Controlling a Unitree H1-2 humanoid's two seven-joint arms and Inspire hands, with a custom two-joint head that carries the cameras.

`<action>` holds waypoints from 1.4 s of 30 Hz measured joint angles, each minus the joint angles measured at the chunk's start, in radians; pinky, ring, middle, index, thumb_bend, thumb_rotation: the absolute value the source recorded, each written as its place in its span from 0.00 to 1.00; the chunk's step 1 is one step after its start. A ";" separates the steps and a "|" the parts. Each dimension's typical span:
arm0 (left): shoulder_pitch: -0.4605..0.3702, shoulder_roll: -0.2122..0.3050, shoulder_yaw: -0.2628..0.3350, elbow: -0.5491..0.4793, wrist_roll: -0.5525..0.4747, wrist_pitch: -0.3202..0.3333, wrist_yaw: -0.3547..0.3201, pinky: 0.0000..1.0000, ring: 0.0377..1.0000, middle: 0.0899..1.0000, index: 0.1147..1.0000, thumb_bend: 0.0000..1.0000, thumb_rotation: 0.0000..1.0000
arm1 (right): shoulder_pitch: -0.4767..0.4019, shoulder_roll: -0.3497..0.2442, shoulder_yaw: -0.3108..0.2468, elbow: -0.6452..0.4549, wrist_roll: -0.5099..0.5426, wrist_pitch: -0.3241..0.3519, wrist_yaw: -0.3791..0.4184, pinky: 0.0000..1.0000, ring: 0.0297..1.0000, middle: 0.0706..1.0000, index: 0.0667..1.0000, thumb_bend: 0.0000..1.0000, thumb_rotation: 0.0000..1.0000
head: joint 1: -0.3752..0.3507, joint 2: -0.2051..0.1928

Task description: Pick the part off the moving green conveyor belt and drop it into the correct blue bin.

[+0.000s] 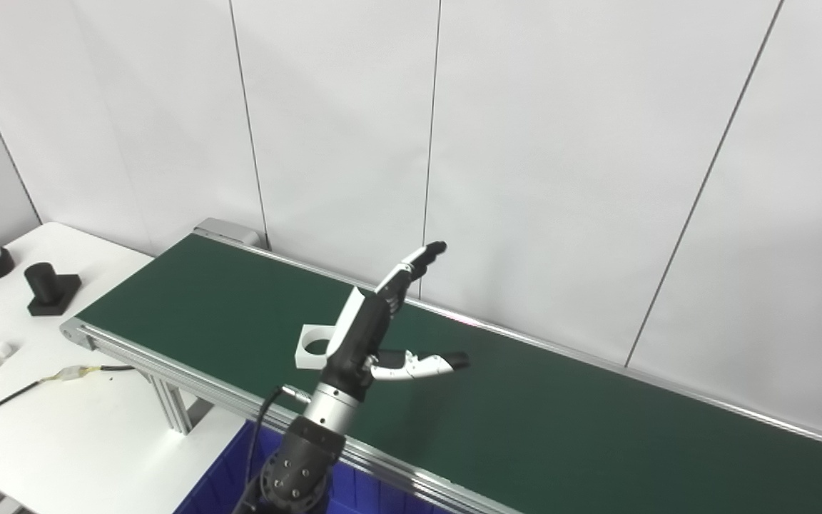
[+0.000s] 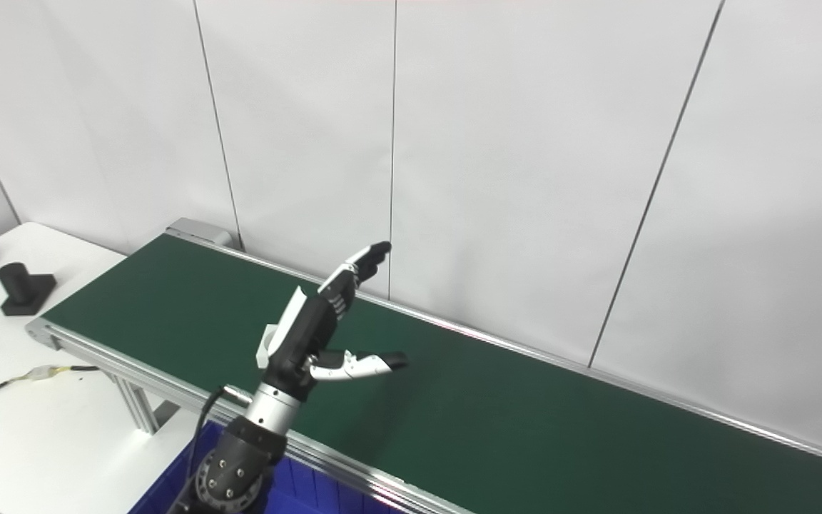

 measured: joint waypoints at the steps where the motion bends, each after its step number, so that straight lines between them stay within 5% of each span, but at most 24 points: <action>1: -0.001 0.006 0.002 0.007 -0.003 0.000 0.000 0.94 0.94 0.93 0.88 0.74 0.17 | 0.001 0.000 -0.001 0.000 0.000 0.000 0.000 0.64 0.73 0.78 0.89 0.49 0.00 | 0.000 0.000; 5: -0.002 0.045 -0.002 0.036 0.004 0.000 -0.007 0.94 0.96 0.97 0.93 0.67 0.24 | 0.001 0.000 -0.002 0.000 -0.001 0.000 0.000 0.62 0.72 0.78 0.88 0.49 0.00 | -0.003 -0.002; 9: -0.009 0.099 -0.005 0.042 0.011 0.004 -0.023 0.93 0.94 0.97 0.93 0.63 0.14 | 0.000 -0.001 0.000 0.002 -0.006 0.000 0.000 0.61 0.71 0.78 0.88 0.49 0.00 | -0.006 -0.003; 15: -0.034 0.103 -0.009 0.061 0.014 0.041 -0.023 0.93 0.94 0.97 0.94 0.64 0.06 | -0.005 0.002 0.008 0.015 -0.024 0.000 0.000 0.61 0.71 0.77 0.86 0.50 0.00 | -0.017 -0.002; 18: -0.048 0.114 -0.025 0.065 0.065 0.072 -0.025 0.87 0.94 0.97 0.95 0.60 0.21 | -0.005 0.003 0.008 0.016 -0.033 0.000 -0.001 0.62 0.72 0.77 0.84 0.50 0.00 | -0.025 -0.002; 21: -0.062 0.146 -0.038 0.066 0.105 0.115 -0.036 0.85 0.93 0.96 0.94 0.60 0.24 | -0.006 0.005 0.008 0.016 -0.035 0.000 -0.002 0.62 0.72 0.77 0.83 0.50 0.00 | -0.032 -0.002; 27: -0.080 0.194 -0.052 0.099 0.148 0.162 -0.045 0.90 0.94 0.94 0.91 0.69 0.19 | -0.007 0.008 0.009 0.016 -0.034 0.000 -0.001 0.59 0.71 0.77 0.81 0.52 0.00 | -0.038 -0.002; 33: -0.106 0.200 -0.067 0.132 0.203 0.184 -0.037 0.87 0.91 0.92 0.88 0.88 0.02 | -0.010 0.015 0.008 0.017 -0.030 0.000 0.002 0.58 0.71 0.77 0.81 0.54 0.00 | -0.048 -0.002; 42: -0.147 0.209 -0.123 0.224 0.356 0.198 0.017 0.77 0.87 0.88 0.87 0.92 0.05 | -0.011 0.018 0.006 0.017 -0.032 0.000 0.004 0.59 0.71 0.77 0.81 0.54 0.00 | -0.055 -0.003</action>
